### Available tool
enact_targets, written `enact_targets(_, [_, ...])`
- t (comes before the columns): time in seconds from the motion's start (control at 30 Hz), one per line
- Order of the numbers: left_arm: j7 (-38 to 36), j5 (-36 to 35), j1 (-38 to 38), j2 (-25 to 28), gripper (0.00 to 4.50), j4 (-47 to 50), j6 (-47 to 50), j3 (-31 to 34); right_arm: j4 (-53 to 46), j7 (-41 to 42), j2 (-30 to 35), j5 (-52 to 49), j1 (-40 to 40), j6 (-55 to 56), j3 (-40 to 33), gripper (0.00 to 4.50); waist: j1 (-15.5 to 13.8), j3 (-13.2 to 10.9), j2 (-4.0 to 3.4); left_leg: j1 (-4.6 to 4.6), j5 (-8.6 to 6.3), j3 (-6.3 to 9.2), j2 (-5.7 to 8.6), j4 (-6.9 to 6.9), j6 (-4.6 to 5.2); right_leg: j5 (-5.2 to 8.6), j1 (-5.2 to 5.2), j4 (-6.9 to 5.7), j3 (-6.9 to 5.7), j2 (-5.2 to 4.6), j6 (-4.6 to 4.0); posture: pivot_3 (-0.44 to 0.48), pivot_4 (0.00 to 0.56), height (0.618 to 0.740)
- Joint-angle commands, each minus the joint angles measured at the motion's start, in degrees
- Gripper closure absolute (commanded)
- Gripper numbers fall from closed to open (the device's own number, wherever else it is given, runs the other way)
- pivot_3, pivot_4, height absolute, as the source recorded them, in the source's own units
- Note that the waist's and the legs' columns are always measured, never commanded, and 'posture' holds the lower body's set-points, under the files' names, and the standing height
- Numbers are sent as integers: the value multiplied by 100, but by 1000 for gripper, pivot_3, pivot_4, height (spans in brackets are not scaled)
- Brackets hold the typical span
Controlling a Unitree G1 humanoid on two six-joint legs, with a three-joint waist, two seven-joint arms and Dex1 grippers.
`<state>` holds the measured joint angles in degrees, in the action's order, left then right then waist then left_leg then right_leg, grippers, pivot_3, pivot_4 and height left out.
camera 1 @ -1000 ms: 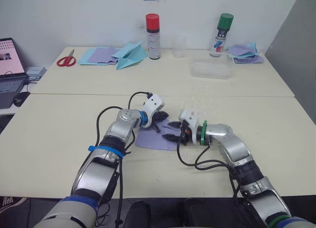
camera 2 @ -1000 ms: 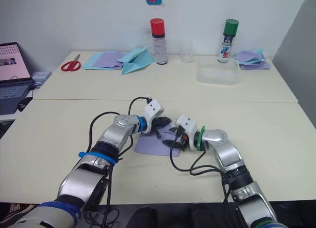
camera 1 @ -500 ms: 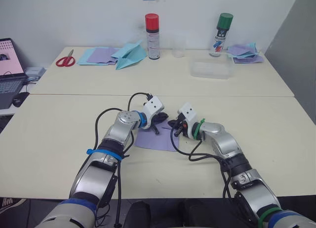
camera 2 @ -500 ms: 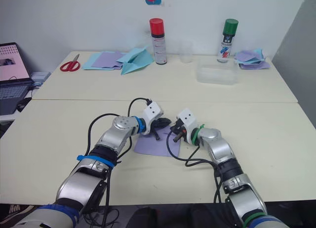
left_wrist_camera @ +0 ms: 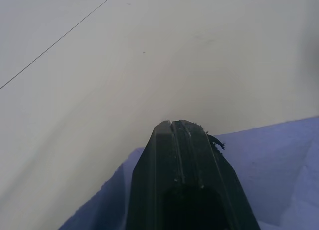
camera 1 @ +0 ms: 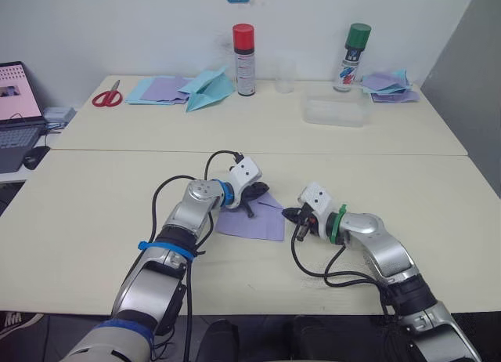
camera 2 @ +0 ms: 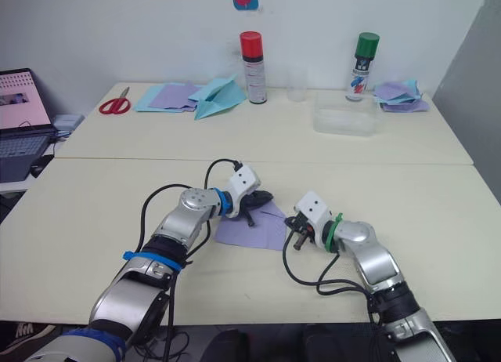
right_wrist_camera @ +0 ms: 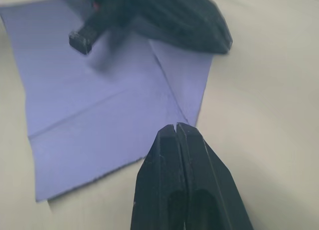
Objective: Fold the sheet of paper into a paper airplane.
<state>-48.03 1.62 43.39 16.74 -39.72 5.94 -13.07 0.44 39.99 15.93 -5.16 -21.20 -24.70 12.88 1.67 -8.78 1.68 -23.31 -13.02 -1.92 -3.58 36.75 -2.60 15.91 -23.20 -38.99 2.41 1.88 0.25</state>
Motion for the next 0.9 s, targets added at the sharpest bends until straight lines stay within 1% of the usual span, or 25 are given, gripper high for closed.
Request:
enact_targets(0.03, [-134,138,-239,-52,4500,-59,156,-193,-26,-308,-293,-54,-286,526,-145,4492,3,0,0,0,0,0,0,1,0,0,0,-1,0,0,0,0,150,740])
enact_targets(0.23, [-136,132,-276,-46,4500,2,176,-181,684,-346,-500,363,-518,405,481,4492,-8,1,1,-3,0,-3,1,2,0,0,0,3,3,-1,0,0,150,740])
enact_targets(0.43, [-106,19,-221,-14,4500,118,247,-37,1080,-345,-470,605,-582,88,754,4492,0,2,2,1,0,-2,-1,3,0,0,0,-1,2,-1,-1,0,150,740])
enact_targets(0.53, [-266,-474,-286,-84,4500,759,551,274,1123,-357,-429,648,-591,121,782,4492,10,2,1,4,0,-3,-2,3,0,0,1,-4,4,0,0,0,150,740])
enact_targets(0.6, [-327,-647,-315,-114,4500,1124,804,355,1126,-357,-414,644,-594,121,769,4492,10,1,2,1,0,-3,-2,3,0,0,-1,-4,5,0,0,0,150,740])
enact_targets(0.73, [-285,-504,-310,-103,4500,1102,900,195,1173,-385,-433,632,-596,94,762,4492,7,1,2,0,0,-2,-1,7,0,0,-1,-5,4,0,-1,0,150,740])
enact_targets(0.9, [8,-125,-239,-56,4500,622,1009,26,1180,-401,-450,620,-625,68,743,4492,4,2,2,1,0,-1,-1,7,0,0,-1,-5,4,0,-1,0,150,740])
